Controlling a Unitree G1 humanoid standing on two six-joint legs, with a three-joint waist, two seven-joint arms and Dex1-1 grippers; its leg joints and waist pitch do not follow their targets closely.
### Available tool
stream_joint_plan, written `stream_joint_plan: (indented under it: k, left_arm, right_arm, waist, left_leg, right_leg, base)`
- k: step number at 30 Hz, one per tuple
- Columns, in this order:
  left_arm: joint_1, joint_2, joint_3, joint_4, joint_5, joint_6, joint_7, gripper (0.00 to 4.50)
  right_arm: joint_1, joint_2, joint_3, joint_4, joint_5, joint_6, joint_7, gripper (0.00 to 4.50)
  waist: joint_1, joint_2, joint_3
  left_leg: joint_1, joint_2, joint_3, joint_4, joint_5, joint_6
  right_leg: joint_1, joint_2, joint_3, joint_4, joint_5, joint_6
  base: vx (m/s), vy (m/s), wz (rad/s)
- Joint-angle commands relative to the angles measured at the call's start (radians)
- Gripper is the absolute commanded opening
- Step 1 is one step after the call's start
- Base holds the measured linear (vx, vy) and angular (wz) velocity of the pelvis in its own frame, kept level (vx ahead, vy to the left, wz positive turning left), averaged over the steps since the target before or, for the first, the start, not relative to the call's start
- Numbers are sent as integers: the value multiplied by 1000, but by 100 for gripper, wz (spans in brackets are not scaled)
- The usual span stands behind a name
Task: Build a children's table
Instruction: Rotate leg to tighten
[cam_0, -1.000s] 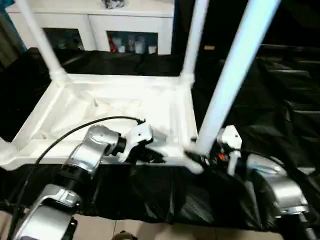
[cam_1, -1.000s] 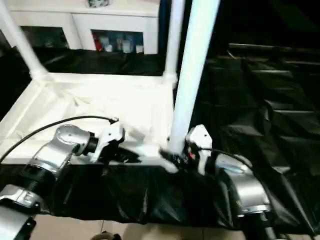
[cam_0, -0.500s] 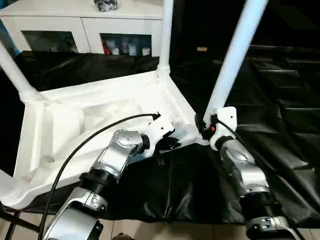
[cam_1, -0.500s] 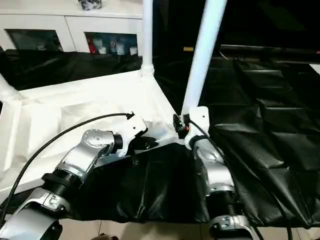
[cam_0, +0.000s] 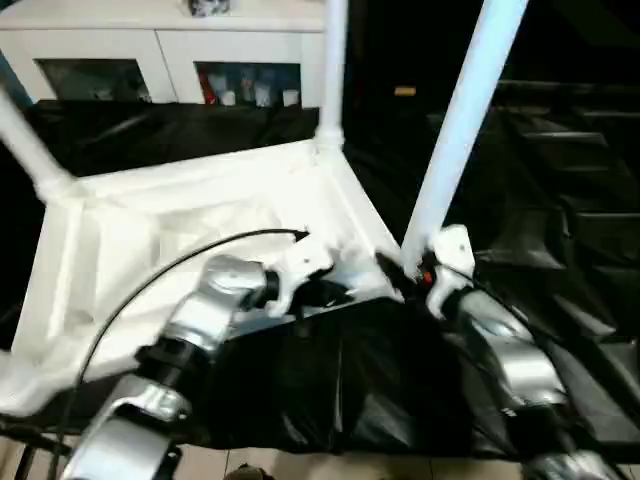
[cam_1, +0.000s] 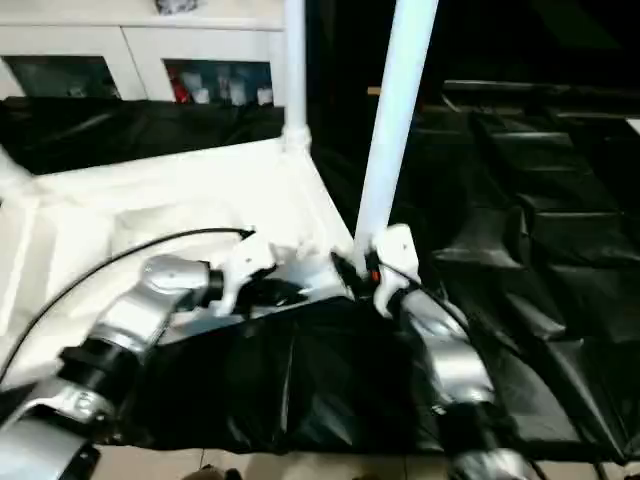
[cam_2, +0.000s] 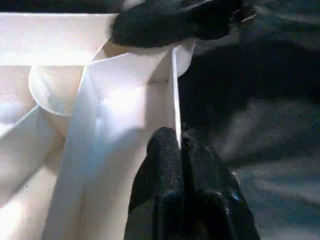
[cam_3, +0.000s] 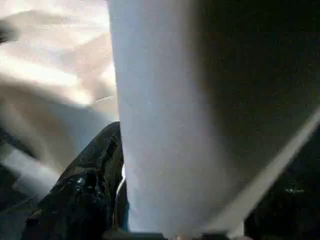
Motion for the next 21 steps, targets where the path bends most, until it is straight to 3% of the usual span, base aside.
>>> stream_joint_plan:
  k: [1, 2, 3, 4, 8, 9, 16, 21]
  left_arm:
    - [-16, -12, -22, 14, -24, -32, -65, 0]
    - [-23, -5, -21, 25, -24, -41, -79, 0]
    - [-29, 2, -20, 35, -26, -49, -92, 0]
    - [-32, 5, -20, 38, -28, -52, -100, 0]
    - [-39, 20, -22, 41, -31, -56, -131, 0]
    - [-42, 28, -24, 43, -37, -62, -147, 0]
    - [-47, 49, -26, 63, -40, -85, -187, 0]
    - [-48, 53, -21, 70, -40, -92, -201, 0]
  right_arm:
    - [37, -22, 106, -57, 51, 44, 184, 316]
    - [49, -51, 120, -80, 64, 50, 246, 316]
    - [57, -78, 132, -98, 76, 55, 303, 316]
    - [59, -91, 138, -105, 84, 62, 331, 316]
    - [53, -142, 165, -121, 103, 76, 433, 316]
    - [42, -167, 183, -124, 108, 80, 480, 298]
    - [16, -191, 211, -130, 109, 104, 559, 262]
    - [23, -189, 221, -151, 122, 131, 587, 257]
  waist:
    - [2, -6, -54]
    - [5, -11, -52]
    - [10, -6, -51]
    - [11, -12, -51]
    - [17, -12, -50]
    - [19, -13, -49]
    - [26, -21, -53]
    - [30, -18, -54]
  left_leg:
    - [3, 34, -6, -53, -171, 97]
    - [4, 35, -5, -52, -179, 104]
    - [8, 39, -3, -51, -188, 106]
    - [4, 40, -4, -52, -186, 105]
    - [7, 42, -2, -52, -197, 97]
    - [6, 42, -2, -52, -194, 97]
    - [1, 39, -3, -47, -145, 108]
    - [2, 40, -3, -47, -144, 109]
  right_leg:
    - [49, -54, 44, -63, -16, -252]
    - [51, -52, 43, -66, -47, -249]
    - [45, -55, 46, -68, -66, -252]
    - [48, -56, 44, -65, -77, -255]
    - [42, -59, 46, -67, -115, -256]
    - [42, -60, 46, -68, -121, -255]
    - [44, -58, 42, -59, -78, -256]
    - [44, -61, 42, -59, -91, -256]
  base:
    - [0, 0, 0]
    - [0, 0, 0]
    - [0, 0, 0]
    - [0, 0, 0]
    - [0, 0, 0]
    - [0, 0, 0]
    - [0, 0, 0]
    - [0, 0, 0]
